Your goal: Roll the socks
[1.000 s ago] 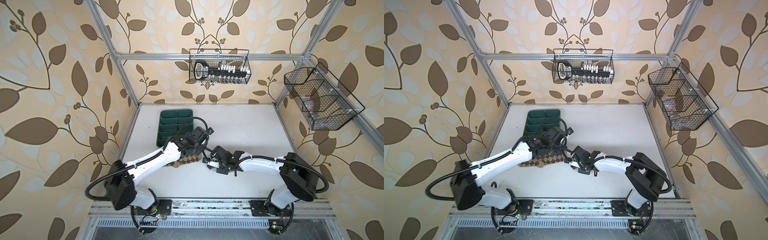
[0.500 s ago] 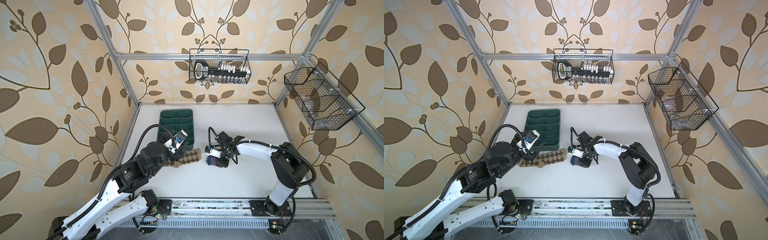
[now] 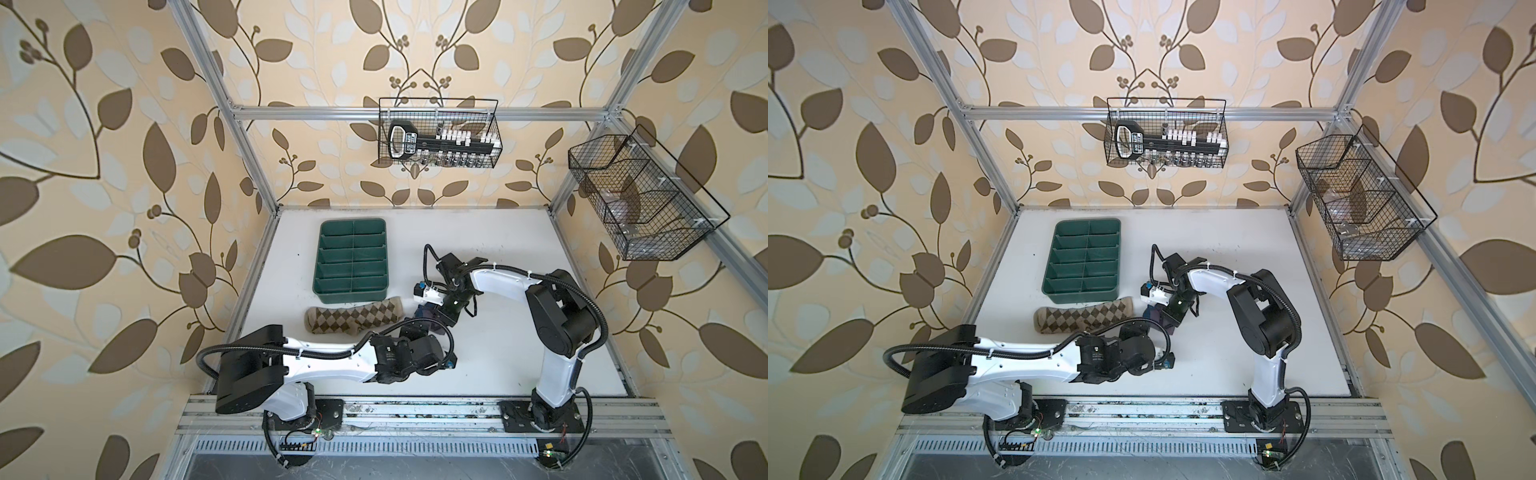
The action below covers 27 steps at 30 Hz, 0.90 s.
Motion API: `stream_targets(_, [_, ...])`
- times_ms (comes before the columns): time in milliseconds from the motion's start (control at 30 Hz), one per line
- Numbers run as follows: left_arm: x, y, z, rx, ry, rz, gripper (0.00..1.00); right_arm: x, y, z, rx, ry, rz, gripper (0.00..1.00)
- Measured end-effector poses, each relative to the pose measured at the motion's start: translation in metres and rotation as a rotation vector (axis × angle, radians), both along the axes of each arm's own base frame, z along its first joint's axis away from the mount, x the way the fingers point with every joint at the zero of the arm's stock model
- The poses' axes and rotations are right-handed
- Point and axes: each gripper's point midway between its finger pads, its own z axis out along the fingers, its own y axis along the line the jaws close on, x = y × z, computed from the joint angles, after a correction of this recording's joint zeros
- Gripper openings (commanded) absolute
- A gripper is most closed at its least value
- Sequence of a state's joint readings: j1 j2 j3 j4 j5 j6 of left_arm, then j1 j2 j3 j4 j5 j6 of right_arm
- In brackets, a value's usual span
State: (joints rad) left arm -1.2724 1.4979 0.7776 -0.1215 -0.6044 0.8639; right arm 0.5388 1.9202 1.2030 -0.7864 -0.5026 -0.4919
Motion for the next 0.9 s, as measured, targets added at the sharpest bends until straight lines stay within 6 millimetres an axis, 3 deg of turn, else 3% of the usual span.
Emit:
stream_targets(167, [0.022, -0.012, -0.019, -0.004, -0.023, 0.030, 0.79, -0.004, 0.003, 0.000, 0.023, 0.025, 0.003, 0.00])
stream_targets(267, [0.038, -0.012, -0.027, -0.010, -0.018, 0.074, 0.70, -0.006, 0.005, 0.001, 0.035, 0.038, 0.006, 0.00])
stream_targets(400, [0.051, -0.011, -0.043, -0.001, 0.008, 0.124, 0.50, -0.007, 0.006, 0.002, 0.045, 0.045, 0.006, 0.00])
stream_targets(533, [0.053, -0.009, -0.055, 0.019, 0.031, 0.165, 0.20, -0.007, 0.007, 0.003, 0.050, 0.037, 0.005, 0.00])
stream_targets(700, [0.053, -0.007, -0.055, 0.013, 0.065, 0.202, 0.07, -0.005, 0.004, 0.005, 0.068, 0.002, -0.014, 0.00])
stream_targets(900, [0.048, -0.024, -0.051, -0.038, 0.117, 0.163, 0.05, 0.002, -0.019, 0.017, 0.076, -0.043, -0.140, 0.27])
